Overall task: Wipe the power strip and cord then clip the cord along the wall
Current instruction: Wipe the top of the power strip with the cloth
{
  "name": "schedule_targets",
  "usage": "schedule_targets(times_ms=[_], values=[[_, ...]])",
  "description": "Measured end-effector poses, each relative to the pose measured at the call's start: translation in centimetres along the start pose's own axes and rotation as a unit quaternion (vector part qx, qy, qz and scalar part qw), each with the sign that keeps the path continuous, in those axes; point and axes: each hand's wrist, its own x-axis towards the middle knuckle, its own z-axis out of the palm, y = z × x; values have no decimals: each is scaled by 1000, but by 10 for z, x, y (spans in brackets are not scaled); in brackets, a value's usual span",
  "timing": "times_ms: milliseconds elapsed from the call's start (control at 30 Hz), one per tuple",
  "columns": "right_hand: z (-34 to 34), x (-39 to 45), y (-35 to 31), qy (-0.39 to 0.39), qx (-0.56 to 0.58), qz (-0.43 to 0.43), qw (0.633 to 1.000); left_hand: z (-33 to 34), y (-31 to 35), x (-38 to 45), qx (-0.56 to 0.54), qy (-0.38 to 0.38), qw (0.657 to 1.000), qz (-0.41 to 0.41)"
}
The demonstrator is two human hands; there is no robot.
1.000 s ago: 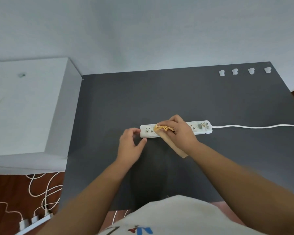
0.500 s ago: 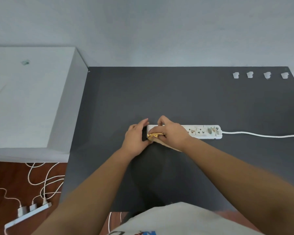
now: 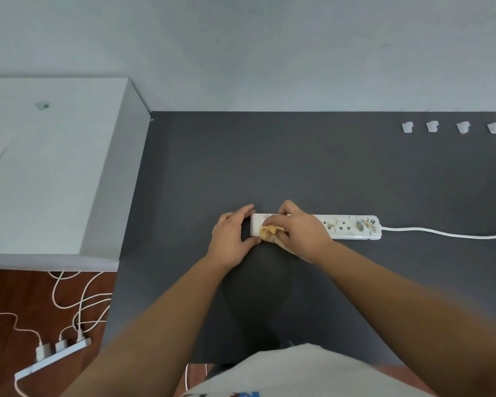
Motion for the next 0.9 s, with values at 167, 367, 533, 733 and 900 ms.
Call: schedule_targets(times_ms=[167,367,533,733,900], values=[[-18,9,12,58,26,38,997,-4,2,3,4,-15,1000,-9],[-23,7,26,22,-20,42,999,-6,4,5,-1,-20,1000,-20],[-23,4,22,16,-4,-24,1000,-7,4,6,9,-25,999,-21],[-29,7,33,68,55,48,995,-6,5,5,-2,-23,999,-36],[-35,2,34,98,94,59,989,-8,6,5,18,-35,999,-29]])
